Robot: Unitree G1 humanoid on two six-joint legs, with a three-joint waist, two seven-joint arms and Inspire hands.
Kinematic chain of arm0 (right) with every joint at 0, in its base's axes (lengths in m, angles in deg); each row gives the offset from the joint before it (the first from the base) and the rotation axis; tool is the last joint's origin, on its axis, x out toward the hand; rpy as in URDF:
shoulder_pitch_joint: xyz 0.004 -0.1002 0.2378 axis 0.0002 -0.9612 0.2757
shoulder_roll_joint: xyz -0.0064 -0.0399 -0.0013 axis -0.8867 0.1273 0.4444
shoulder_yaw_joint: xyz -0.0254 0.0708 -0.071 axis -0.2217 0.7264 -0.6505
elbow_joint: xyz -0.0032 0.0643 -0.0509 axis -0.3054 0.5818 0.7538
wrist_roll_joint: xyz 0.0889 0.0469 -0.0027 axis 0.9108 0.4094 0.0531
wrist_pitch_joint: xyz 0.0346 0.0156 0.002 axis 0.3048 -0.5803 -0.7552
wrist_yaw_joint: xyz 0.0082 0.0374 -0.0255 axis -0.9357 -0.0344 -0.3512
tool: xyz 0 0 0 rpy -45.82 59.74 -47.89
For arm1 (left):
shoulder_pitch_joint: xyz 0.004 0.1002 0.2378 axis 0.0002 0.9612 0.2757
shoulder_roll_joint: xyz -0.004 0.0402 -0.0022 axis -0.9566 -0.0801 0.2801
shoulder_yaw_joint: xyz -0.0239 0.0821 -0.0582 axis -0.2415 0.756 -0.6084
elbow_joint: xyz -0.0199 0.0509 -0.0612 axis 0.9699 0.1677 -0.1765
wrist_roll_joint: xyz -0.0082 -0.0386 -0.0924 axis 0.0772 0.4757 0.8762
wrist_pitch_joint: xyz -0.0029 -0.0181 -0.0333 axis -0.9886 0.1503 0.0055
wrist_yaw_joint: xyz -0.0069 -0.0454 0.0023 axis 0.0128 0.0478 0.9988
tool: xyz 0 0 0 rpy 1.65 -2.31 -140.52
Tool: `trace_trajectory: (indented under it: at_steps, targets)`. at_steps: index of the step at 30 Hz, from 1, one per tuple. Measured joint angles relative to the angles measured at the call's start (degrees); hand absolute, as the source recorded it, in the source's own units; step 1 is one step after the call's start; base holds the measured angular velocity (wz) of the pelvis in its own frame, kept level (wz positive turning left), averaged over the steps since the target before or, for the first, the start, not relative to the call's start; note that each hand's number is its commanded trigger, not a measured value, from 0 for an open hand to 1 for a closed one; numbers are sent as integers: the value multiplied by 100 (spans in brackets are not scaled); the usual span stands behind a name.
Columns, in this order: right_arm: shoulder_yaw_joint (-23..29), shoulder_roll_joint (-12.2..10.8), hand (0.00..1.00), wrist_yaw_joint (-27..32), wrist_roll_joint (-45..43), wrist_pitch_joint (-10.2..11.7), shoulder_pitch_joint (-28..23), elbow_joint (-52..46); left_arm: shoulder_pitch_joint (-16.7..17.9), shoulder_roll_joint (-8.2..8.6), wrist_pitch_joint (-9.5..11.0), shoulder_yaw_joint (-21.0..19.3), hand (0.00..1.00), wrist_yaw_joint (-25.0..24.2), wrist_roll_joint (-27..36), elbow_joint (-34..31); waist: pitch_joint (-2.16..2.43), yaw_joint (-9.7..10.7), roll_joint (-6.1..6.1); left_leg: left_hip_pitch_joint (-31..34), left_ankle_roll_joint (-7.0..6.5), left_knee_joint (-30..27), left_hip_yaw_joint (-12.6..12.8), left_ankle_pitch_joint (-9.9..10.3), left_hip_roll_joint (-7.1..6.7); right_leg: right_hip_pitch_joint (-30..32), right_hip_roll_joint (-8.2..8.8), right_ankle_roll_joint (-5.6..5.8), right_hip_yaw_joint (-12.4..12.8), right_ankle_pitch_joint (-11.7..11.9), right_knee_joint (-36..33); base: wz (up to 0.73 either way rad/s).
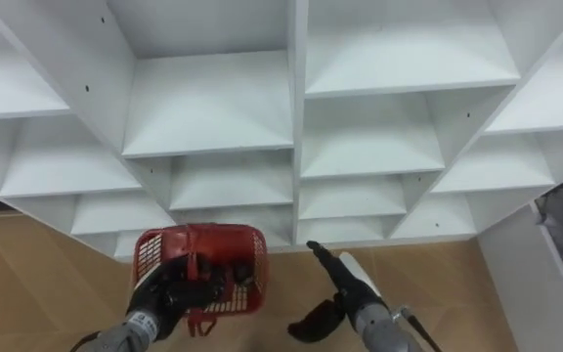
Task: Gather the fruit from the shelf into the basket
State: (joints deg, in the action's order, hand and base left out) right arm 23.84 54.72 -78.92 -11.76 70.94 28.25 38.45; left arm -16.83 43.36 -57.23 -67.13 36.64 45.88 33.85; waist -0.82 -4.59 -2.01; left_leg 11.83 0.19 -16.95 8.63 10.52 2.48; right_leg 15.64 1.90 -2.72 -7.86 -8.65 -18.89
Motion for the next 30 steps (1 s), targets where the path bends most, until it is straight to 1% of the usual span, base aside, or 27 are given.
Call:
trace_trajectory:
  at_steps: [3,7,10,11,12,13,14,17,18,21,23,25,27,30]
  targets:
    - [26,0,0,-4,-22,0,-23,-43,101,10,-1,-129,100,1,-247,23,0,14,-13,-254,3,119,3,4,1,-228,-12,6,2,0,88,-3]
    - [30,11,0,-29,-24,0,-206,-292,251,6,-1,-260,100,3,-316,27,2,31,-11,-655,11,269,3,9,-2,-624,-30,26,-3,-18,228,0]
    - [107,17,0,-74,-25,-1,-341,-487,324,6,-1,-270,100,2,-326,23,13,47,-16,-803,12,354,2,9,-13,-731,-33,39,-14,-26,283,0]
    - [182,16,0,-125,-24,0,-468,-686,366,6,-2,-287,100,3,-332,9,14,52,-17,-860,12,386,0,9,-12,-790,-37,42,-18,-25,316,0]
    - [225,15,0,-152,-25,8,-572,-817,430,-1,-2,-318,100,6,-337,-29,29,88,-26,-901,12,411,-8,9,-14,-841,-39,46,-24,-29,335,0]
    - [236,17,0,-152,-25,8,-616,-863,460,-2,-1,-329,100,7,-339,-39,29,106,-27,-939,13,433,-11,9,-15,-886,-41,47,-26,-29,356,0]
    - [250,19,0,-143,-39,8,-710,-919,516,-2,-1,-335,100,21,-364,-54,42,132,-26,-997,14,441,-16,10,-12,-966,-51,53,-25,-24,418,0]
    - [263,14,0,-129,-42,9,-898,-938,592,-2,1,-336,100,138,-646,-153,59,138,-54,-1139,21,552,-14,14,-13,-1078,-78,62,-7,-24,491,-1]
    - [273,14,0,-127,-46,9,-935,-938,629,-7,2,-351,100,174,-738,-203,71,131,-58,-1166,27,558,-6,18,-9,-1109,-97,63,4,-22,515,-5]
    - [323,14,0,-57,-63,16,-970,-938,649,-58,26,-361,100,229,-921,-213,69,128,-57,-1253,39,574,10,27,-2,-1188,-105,64,46,-22,548,-6]
    - [408,6,0,-2,-38,43,-1021,-933,678,-84,60,-366,100,241,-944,-212,57,141,-39,-1310,42,593,9,30,2,-1271,-114,68,65,-17,618,0]
    - [534,7,0,100,-52,114,-1087,-878,736,-93,115,-379,100,295,-1034,-161,27,143,6,-1435,43,677,6,30,-1,-1376,-123,75,72,-22,661,0]
    - [627,5,0,178,-72,161,-1131,-836,774,-97,119,-427,100,364,-1228,-133,26,143,31,-1494,43,741,5,30,-2,-1425,-130,78,69,-21,703,0]
    - [700,17,0,305,-45,223,-1122,-612,803,-111,122,-612,100,400,-1231,8,23,154,37,-1554,43,752,-1,30,-3,-1493,-131,83,70,-25,720,0]
